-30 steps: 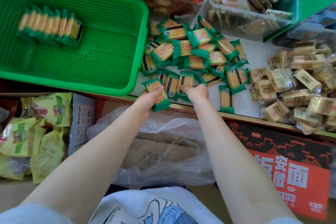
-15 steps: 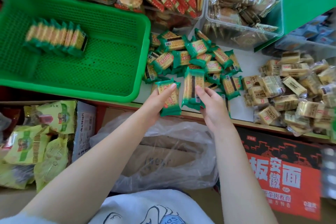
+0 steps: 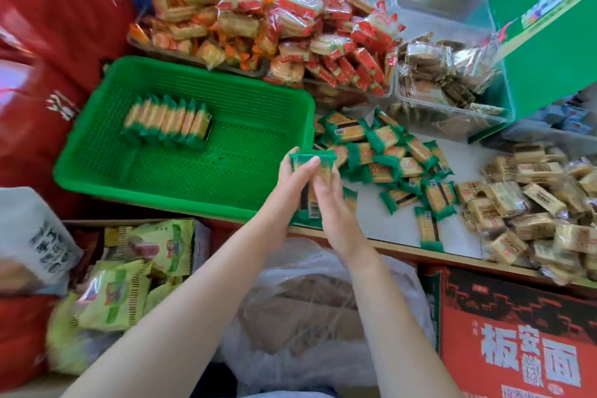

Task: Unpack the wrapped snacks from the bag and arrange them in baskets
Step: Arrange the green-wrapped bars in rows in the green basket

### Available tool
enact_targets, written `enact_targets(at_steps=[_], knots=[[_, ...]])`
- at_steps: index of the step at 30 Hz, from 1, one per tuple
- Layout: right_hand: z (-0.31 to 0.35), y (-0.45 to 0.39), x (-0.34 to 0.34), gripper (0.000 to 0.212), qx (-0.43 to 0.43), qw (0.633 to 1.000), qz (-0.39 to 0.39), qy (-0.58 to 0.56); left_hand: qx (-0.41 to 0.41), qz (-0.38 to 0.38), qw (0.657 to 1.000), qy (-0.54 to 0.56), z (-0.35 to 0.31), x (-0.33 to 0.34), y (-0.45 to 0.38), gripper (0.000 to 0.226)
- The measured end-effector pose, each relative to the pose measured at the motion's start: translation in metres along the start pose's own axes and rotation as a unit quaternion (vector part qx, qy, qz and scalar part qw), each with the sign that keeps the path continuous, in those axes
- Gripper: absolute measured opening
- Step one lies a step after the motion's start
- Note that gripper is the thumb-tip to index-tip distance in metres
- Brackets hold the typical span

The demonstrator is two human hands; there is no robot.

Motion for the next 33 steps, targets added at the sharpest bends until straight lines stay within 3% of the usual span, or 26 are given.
enact_targets(at_steps=[3, 6, 8, 11, 13, 16, 18, 20, 23, 28, 30, 33], knots=[[0.009, -0.018, 0.045, 0.078, -0.016, 0.999, 0.032, -0.013, 0.015, -0.029, 0.999, 0.009, -0.026, -0.038, 0.005, 0.036], [0.007, -0.036, 0.075, 0.091, 0.047, 0.998, 0.049, 0.008, 0.029, -0.041, 0.999, 0.015, -0.045, -0.081, 0.005, 0.025], [0.007, -0.046, 0.090, 0.083, 0.075, 0.995, 0.061, 0.024, 0.047, -0.048, 0.998, -0.002, -0.055, -0.108, 0.000, 0.021], [0.004, -0.069, 0.115, 0.074, 0.100, 0.992, 0.074, 0.037, 0.056, -0.083, 0.982, -0.157, -0.069, -0.148, -0.007, 0.044], [-0.001, -0.092, 0.124, 0.080, 0.137, 0.988, 0.036, 0.056, 0.055, -0.167, 0.924, -0.340, -0.075, -0.191, -0.011, 0.058], [-0.003, -0.125, 0.132, 0.124, 0.199, 0.973, -0.044, 0.107, 0.079, -0.258, 0.785, -0.557, -0.071, -0.251, -0.014, 0.063], [0.002, -0.148, 0.140, 0.120, 0.195, 0.968, -0.082, 0.135, 0.075, -0.249, 0.712, -0.652, -0.062, -0.265, -0.019, 0.065], [0.005, -0.171, 0.148, 0.110, 0.180, 0.959, -0.136, 0.173, 0.083, -0.238, 0.681, -0.687, -0.058, -0.266, -0.024, 0.065], [0.005, -0.193, 0.161, 0.103, 0.165, 0.942, -0.177, 0.230, 0.093, -0.233, 0.677, -0.692, -0.057, -0.267, -0.026, 0.063], [-0.013, -0.194, 0.181, 0.079, 0.133, 0.940, -0.115, 0.292, 0.094, -0.218, 0.676, -0.698, -0.053, -0.271, -0.027, 0.061], [-0.021, -0.193, 0.180, 0.075, 0.142, 0.946, -0.113, 0.267, 0.097, -0.219, 0.678, -0.695, -0.053, -0.270, -0.027, 0.060], [-0.025, -0.193, 0.189, 0.079, 0.198, 0.964, -0.100, 0.143, 0.101, -0.223, 0.678, -0.694, -0.053, -0.271, -0.028, 0.060]])
Point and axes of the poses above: each hand's wrist, its own y-axis away from the middle knuckle, its own x-axis out of the palm, z = x × y, the point moved 4 cm from there along -y, towards the middle knuckle, and after that the axes turned 4 degrees about -z, right-handed, at the moved point
